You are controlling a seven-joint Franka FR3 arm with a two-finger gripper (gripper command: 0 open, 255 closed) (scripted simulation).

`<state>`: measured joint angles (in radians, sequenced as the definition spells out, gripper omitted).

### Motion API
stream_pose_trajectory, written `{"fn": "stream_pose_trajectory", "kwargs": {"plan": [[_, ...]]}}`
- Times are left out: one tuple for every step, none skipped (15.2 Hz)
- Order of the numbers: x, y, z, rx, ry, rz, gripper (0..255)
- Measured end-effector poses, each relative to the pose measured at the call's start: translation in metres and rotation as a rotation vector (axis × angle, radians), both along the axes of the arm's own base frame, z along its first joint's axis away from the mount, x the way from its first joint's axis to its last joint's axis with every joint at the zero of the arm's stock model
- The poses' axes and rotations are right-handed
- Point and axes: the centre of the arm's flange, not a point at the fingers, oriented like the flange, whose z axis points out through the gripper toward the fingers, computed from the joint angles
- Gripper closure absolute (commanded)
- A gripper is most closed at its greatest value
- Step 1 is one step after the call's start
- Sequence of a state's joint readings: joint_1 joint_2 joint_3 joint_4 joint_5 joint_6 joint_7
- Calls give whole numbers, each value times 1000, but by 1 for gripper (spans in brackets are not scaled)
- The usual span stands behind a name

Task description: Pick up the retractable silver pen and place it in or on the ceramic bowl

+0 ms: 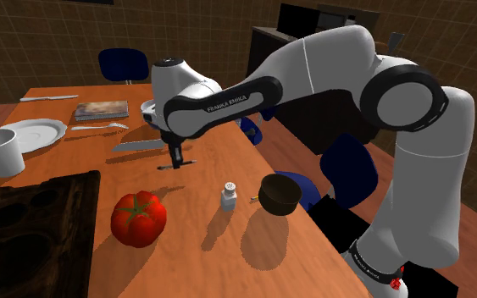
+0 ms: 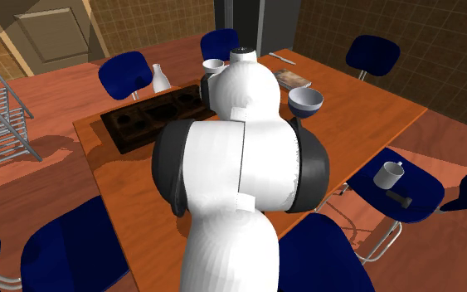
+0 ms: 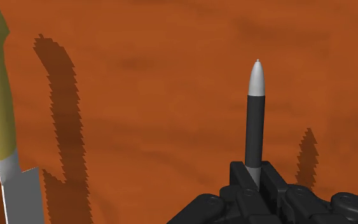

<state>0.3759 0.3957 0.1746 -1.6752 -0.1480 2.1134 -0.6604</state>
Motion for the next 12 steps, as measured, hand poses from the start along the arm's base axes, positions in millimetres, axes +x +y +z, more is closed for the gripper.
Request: {"fn": "stream_pose_trajectory", "kwargs": {"plan": [[0, -1, 4, 0, 0, 0, 255], [0, 0, 10, 0, 0, 0, 255], [0, -1, 16, 0, 0, 0, 255], [0, -1, 21, 0, 0, 0, 255], [0, 0, 26, 0, 0, 0, 255], [0, 0, 31, 0, 0, 0, 255], [-1, 1, 37, 0, 0, 0, 255], [0, 1, 42, 0, 0, 0, 255], [0, 1, 47, 0, 0, 0, 255], [0, -1, 53, 0, 0, 0, 255], [1, 0, 58, 0, 0, 0, 255], [0, 0, 63, 0, 0, 0, 255]]}}
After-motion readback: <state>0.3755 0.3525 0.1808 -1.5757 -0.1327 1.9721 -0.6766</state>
